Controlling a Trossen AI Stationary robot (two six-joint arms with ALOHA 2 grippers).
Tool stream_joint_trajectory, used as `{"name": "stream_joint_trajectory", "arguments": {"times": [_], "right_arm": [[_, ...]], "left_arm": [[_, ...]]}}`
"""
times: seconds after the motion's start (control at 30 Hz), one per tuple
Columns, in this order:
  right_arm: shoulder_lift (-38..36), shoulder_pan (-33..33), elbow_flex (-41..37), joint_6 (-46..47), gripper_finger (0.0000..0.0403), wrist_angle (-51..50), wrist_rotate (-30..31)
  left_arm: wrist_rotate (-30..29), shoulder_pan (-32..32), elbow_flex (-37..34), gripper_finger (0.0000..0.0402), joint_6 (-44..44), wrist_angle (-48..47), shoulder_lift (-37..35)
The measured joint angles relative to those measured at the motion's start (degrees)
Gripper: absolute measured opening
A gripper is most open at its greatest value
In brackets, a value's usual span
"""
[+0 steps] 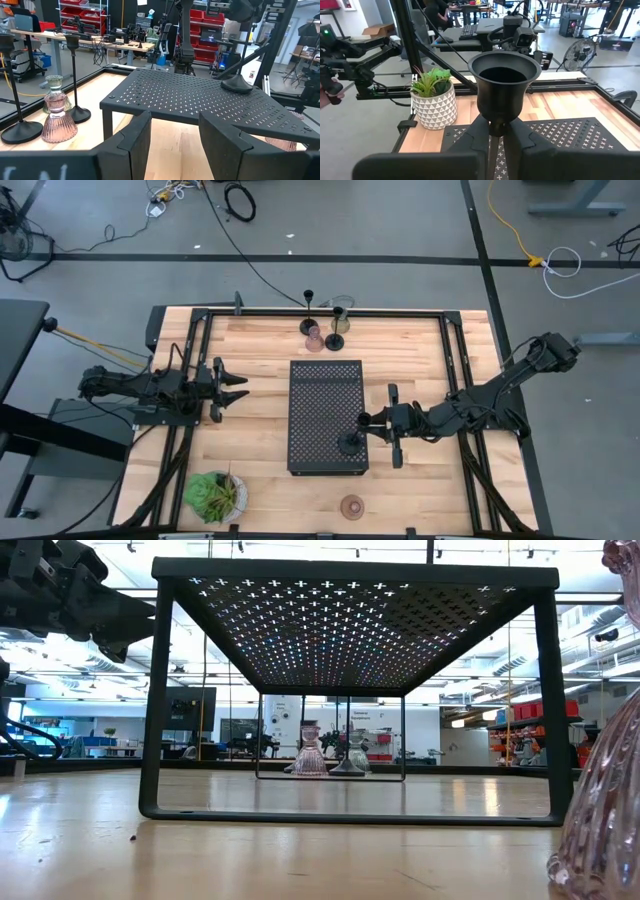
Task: Pick & Place candle stick holders
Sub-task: Put the right black candle holder on the shelf
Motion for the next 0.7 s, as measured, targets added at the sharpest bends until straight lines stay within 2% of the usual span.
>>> {"name": "stream_joint_trajectory", "arguments": {"times": [0.3,0.7], "right_arm": [[0.0,0.0,0.0,0.2,0.0062,0.0,-0.6],[0.0,0.0,0.0,0.2,0.0068,0.3,-0.6]], "left_arm": [[0.0,0.0,0.0,0.017,0.2,0.0,0.0],[0.0,0.0,0.0,0.017,0.3,0.0,0.0]]}}
